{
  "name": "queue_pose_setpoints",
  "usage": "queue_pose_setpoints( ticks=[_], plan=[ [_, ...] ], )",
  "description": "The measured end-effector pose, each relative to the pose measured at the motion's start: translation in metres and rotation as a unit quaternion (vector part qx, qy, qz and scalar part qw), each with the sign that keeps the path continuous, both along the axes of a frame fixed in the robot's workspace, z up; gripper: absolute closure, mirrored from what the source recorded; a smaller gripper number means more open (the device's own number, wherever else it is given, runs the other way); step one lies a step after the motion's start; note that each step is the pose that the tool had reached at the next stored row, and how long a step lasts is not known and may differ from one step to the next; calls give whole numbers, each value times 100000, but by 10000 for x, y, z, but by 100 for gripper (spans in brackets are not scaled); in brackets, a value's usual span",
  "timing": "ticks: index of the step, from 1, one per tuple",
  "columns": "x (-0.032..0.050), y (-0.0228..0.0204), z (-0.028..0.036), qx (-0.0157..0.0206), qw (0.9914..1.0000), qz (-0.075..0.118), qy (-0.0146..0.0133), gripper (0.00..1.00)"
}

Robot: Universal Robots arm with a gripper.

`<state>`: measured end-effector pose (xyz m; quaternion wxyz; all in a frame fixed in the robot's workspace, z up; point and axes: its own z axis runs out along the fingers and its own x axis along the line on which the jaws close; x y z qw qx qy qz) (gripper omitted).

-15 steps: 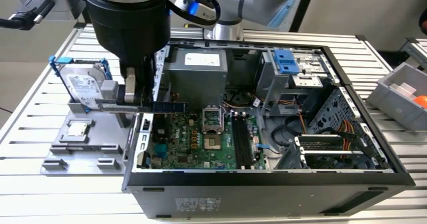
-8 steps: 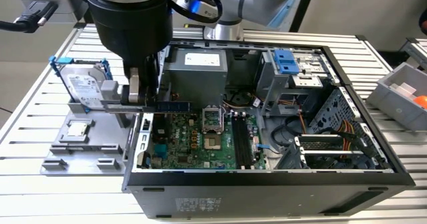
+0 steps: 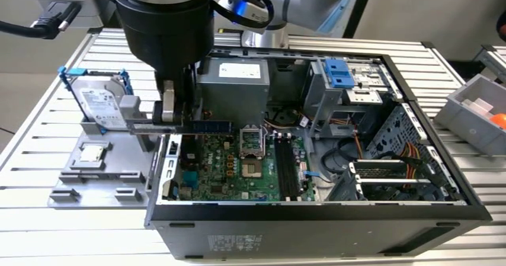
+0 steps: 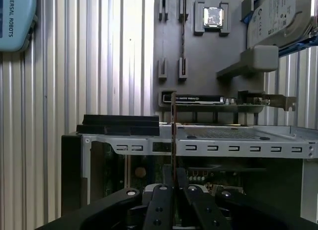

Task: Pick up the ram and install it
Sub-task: 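Pick up the ram and move it above insertion slot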

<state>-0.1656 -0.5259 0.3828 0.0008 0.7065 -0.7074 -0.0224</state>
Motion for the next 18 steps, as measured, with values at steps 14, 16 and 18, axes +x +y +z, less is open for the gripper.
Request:
queue_pose_setpoints(
  ticks=[14, 16, 18],
  plan=[
    [177, 10, 0, -1, 100000, 1, 11, 100],
    [212, 12, 0, -4, 100000, 2, 11, 100],
    [249, 13, 0, 2, 100000, 1, 8, 100]
  ],
)
